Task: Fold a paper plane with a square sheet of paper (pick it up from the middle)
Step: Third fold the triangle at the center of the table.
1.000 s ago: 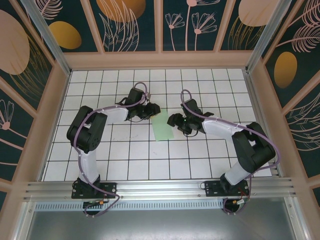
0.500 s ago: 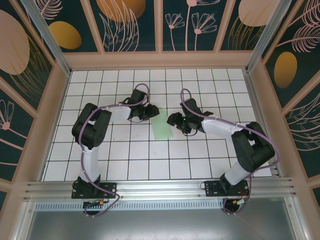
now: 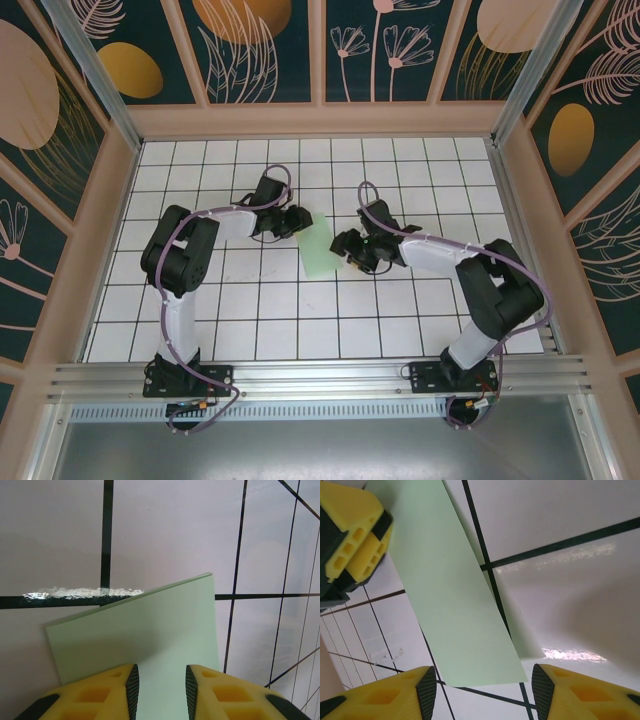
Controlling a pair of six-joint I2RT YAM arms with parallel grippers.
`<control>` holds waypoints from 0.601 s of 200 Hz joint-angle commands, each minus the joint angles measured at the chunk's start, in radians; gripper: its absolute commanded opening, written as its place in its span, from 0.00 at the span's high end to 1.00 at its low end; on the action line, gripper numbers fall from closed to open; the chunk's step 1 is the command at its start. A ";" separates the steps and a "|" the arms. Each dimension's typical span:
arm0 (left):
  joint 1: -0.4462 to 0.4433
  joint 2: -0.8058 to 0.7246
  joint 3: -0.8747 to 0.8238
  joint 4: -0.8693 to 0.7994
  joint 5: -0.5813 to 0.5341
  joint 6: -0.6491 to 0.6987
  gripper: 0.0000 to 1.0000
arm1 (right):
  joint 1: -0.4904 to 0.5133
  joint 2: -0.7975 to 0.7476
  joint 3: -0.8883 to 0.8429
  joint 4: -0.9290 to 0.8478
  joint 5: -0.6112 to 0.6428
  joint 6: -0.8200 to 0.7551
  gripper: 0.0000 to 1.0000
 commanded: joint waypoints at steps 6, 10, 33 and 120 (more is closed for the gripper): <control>0.014 0.036 -0.026 -0.026 -0.032 -0.002 0.66 | 0.013 0.038 -0.008 0.018 -0.046 0.005 0.46; 0.014 0.037 -0.026 -0.025 -0.032 -0.002 0.66 | 0.015 0.042 -0.005 0.016 -0.048 0.001 0.46; 0.014 0.038 -0.027 -0.025 -0.032 -0.001 0.66 | 0.025 0.065 0.008 0.011 -0.055 -0.012 0.47; 0.014 0.037 -0.034 -0.022 -0.025 -0.001 0.66 | 0.036 0.063 -0.012 0.128 -0.066 0.002 0.48</control>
